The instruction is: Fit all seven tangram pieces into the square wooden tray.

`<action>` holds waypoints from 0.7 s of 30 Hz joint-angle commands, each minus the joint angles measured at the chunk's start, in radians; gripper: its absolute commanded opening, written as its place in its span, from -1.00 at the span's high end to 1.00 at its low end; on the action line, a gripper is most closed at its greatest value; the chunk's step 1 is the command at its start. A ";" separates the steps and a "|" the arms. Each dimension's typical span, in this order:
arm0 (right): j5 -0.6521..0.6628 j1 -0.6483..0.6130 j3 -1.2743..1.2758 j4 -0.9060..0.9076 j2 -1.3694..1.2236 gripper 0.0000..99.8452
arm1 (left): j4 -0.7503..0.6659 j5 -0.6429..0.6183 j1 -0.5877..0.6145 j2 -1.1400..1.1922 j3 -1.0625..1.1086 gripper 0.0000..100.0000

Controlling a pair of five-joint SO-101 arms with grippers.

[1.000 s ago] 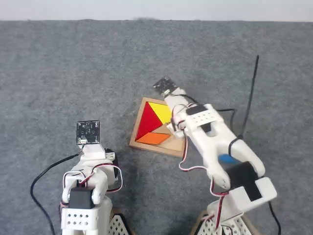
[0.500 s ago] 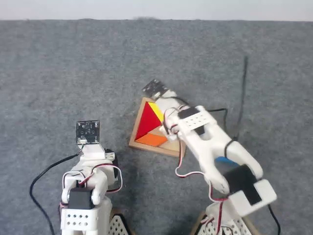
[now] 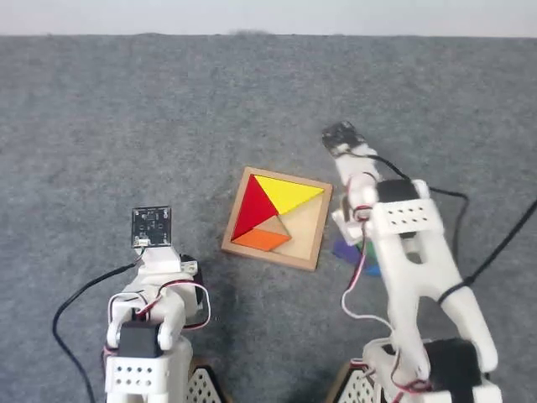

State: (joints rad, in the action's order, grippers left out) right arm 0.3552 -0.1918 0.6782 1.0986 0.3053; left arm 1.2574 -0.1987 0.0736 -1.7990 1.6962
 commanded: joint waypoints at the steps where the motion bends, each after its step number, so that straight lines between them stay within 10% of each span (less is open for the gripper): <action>1: 0.043 0.044 0.014 -0.059 -0.039 0.71 | 0.005 0.015 0.006 -0.020 -0.013 0.97; 21: 0.296 0.082 0.009 -0.097 -0.302 0.51 | 0.005 0.015 0.006 -0.020 -0.013 0.97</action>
State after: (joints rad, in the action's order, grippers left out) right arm 0.6314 -0.1212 0.6981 1.0127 0.0107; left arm 1.2574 -0.1987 0.0736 -1.7990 1.6962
